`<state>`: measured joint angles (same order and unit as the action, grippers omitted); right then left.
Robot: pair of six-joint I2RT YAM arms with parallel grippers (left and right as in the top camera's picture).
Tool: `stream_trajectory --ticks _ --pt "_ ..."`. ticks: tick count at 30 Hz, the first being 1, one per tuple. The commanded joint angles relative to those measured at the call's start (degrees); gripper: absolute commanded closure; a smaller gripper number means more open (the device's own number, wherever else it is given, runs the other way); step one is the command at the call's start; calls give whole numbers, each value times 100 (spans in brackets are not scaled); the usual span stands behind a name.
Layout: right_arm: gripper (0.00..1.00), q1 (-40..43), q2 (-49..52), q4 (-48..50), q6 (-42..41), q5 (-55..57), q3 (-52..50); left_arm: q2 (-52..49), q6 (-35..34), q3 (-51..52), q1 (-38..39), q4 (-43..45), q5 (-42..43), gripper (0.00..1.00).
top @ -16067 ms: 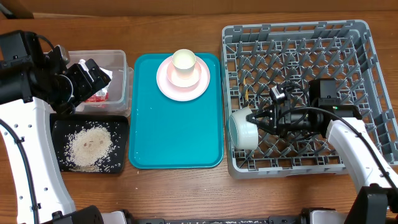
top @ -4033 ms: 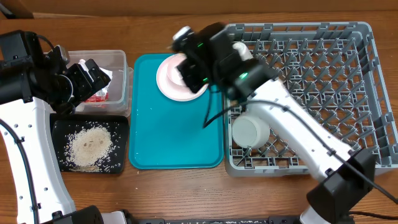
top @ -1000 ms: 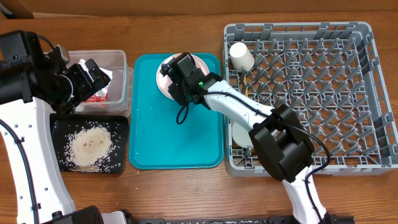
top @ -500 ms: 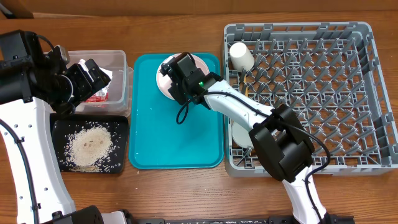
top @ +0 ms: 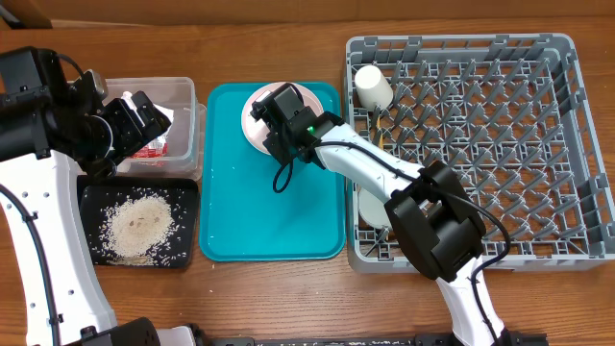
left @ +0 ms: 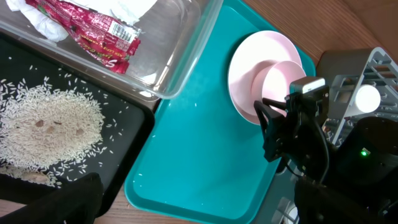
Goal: Sort waste into correct bins and load items into the dishwasher
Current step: 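Pinch the pink plate rim and lift it off the white plate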
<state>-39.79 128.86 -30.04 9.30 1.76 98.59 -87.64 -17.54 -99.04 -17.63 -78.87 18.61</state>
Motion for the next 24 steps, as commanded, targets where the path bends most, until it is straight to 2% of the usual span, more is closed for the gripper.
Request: stream_trajectory --ticks 1,6,12,17,24 --pt "84 24 -133 22 20 35 11 74 125 -70 7 0 -20 0" --pt "95 24 -133 -9 20 35 11 74 125 -70 7 0 -20 0" --pt "96 24 -398 186 15 31 46 74 125 -70 7 0 -20 0" --pt "96 13 -1399 164 -321 -247 385 74 125 -70 7 2 -20 0" --pt "96 269 -2990 -125 -1517 -745 404 74 125 -70 7 0 -20 0"
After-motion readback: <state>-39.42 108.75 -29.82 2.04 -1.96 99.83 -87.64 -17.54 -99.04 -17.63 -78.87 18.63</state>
